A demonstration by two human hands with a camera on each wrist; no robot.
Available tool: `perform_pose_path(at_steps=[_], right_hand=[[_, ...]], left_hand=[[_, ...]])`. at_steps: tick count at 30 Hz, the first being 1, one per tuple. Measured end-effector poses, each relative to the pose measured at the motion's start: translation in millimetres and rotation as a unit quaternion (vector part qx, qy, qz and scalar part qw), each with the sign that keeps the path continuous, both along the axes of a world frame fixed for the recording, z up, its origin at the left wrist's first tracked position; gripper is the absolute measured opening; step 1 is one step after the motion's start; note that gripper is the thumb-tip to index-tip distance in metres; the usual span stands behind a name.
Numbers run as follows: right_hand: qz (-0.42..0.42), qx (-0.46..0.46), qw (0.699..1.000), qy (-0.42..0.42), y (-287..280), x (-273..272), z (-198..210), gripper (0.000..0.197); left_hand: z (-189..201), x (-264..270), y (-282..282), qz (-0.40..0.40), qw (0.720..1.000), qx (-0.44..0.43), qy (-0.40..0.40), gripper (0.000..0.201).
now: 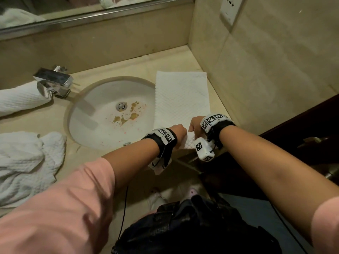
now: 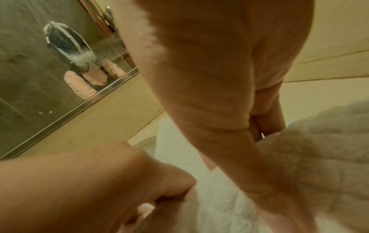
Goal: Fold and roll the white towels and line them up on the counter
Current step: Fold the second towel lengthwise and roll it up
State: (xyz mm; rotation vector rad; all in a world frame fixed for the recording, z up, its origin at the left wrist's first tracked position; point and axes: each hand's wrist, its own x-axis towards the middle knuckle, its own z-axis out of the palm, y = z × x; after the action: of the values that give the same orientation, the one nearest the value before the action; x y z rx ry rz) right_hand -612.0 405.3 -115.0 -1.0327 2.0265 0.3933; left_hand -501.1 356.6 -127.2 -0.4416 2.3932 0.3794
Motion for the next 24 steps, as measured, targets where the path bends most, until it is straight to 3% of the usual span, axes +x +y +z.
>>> perform_pose_path(at_steps=[4,6,8,10,13,17,24], right_hand=[[0.040,0.015,0.999,0.000,6.5,5.9,7.2,0.023],[0.019,0.026,0.999,0.007,3.9,-0.4,-16.7,0.024],[0.029,0.037,0.998,0.036,4.1,-15.1,-58.0,0.041],[0.037,0.023,0.996,0.078,9.9,-3.3,-49.4,0.044],[0.137,-0.017,0.979,0.150,23.1,33.7,-5.9,0.037],[0.167,-0.066,0.961,0.212,29.9,40.9,-25.1,0.022],[0.148,-0.083,0.968,0.188,22.0,30.5,-14.0,0.011]], left_hand=[[6.5,-13.5,-0.6,-0.001,0.999,-0.003,-0.044,0.027],[6.9,-15.9,0.0,-0.010,0.998,-0.020,-0.051,0.021],[5.7,-15.7,-2.9,-0.018,0.998,-0.043,-0.046,0.022],[10.4,-17.7,-8.4,-0.027,0.997,-0.046,-0.047,0.027],[18.0,-23.8,-12.1,-0.047,0.995,-0.030,-0.087,0.030],[10.1,-31.4,-18.0,-0.059,0.992,-0.019,-0.112,0.016],[4.0,-12.5,-20.1,-0.073,0.996,-0.048,-0.004,0.013]])
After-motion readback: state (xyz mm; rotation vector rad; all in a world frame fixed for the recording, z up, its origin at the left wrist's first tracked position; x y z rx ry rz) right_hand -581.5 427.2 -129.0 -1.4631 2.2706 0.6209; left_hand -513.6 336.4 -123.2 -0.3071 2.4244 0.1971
